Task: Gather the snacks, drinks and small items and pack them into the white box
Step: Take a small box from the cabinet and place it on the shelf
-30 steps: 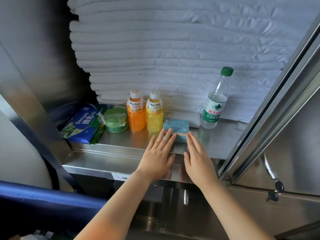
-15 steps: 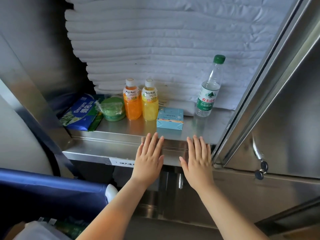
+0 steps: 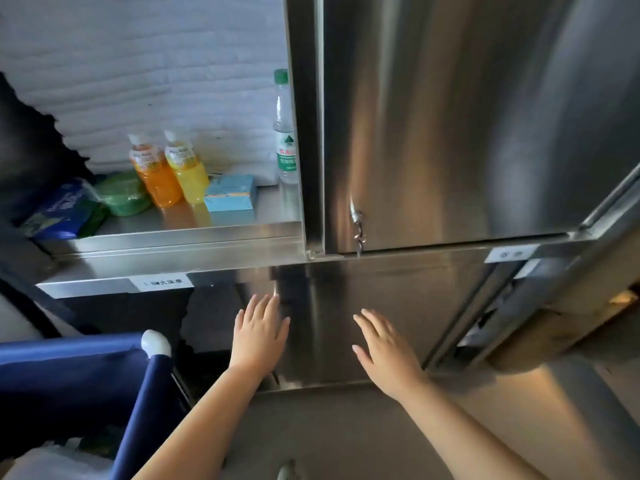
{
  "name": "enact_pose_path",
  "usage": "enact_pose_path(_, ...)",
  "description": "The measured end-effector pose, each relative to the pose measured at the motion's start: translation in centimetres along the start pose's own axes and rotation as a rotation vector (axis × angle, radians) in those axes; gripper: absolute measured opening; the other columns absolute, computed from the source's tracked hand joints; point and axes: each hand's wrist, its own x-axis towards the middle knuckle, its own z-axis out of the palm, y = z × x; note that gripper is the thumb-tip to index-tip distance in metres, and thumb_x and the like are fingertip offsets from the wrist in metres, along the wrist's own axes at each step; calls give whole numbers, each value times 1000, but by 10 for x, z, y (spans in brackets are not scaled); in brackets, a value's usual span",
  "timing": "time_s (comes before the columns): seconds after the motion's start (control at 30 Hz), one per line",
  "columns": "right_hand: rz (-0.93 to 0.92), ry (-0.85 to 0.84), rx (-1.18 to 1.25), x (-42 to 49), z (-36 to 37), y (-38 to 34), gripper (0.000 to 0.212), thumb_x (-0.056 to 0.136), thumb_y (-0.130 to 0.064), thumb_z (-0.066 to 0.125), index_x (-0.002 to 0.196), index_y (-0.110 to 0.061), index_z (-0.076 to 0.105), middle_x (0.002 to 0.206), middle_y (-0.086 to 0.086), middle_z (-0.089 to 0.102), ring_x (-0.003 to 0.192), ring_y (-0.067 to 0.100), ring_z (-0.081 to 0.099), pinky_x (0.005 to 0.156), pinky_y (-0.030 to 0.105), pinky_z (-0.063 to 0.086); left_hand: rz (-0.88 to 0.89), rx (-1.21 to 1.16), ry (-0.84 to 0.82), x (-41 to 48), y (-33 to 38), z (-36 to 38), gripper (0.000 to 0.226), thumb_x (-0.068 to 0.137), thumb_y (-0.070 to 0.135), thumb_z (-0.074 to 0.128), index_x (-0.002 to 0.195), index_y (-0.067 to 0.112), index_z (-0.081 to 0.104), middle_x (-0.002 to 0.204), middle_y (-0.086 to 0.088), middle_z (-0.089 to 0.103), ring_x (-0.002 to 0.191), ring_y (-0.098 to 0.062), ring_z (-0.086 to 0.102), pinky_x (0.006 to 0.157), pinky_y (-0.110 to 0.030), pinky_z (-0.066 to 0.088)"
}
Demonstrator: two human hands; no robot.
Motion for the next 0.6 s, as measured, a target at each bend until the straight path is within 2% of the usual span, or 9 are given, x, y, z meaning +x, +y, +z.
enact_pose_path(0.1, 174, -9, 88, -69, -12, 56, 49, 97, -39, 40, 143, -22, 33, 146, -5, 34, 133, 14, 35, 104, 28, 34, 97, -8, -191, -31, 55, 33, 52, 98, 45, 35, 146, 24, 30, 149, 3, 35, 136, -17, 31, 109, -31, 25)
enact_pose_path(0.23, 405, 21, 22, -171, -33, 131, 47, 96, -40, 41, 140, -23, 37, 137, -5, 42, 125, 15, 42, 97, 25, 34, 308, 28, -354, -64, 153, 79, 50, 97, 47, 35, 143, 26, 33, 148, 6, 35, 136, -14, 31, 108, -30, 25)
enact_pose_path(0.33, 628, 72, 29, -249, -50, 178, 49, 95, -40, 44, 140, -21, 38, 135, -1, 46, 123, 17, 44, 96, 26, 38, 535, 54, -414, -81, 238, 103, 51, 97, 47, 35, 143, 26, 34, 148, 5, 36, 136, -14, 31, 109, -28, 25)
enact_pose_path(0.47, 907, 131, 78, -351, -59, 224, 51, 95, -37, 44, 141, -19, 35, 139, 0, 41, 124, 19, 40, 98, 31, 37, 839, 65, -496, -111, 354, 131, 52, 97, 45, 36, 145, 24, 30, 149, 3, 34, 137, -14, 30, 110, -28, 24)
enact_pose_path(0.6, 1155, 199, 120, -445, -56, 256, 53, 94, -43, 45, 140, -19, 36, 139, 2, 41, 124, 21, 42, 97, 32, 37, 1111, 51, -536, -154, 456, 170, 54, 98, 44, 36, 146, 20, 28, 149, -1, 34, 135, -15, 31, 108, -26, 22)
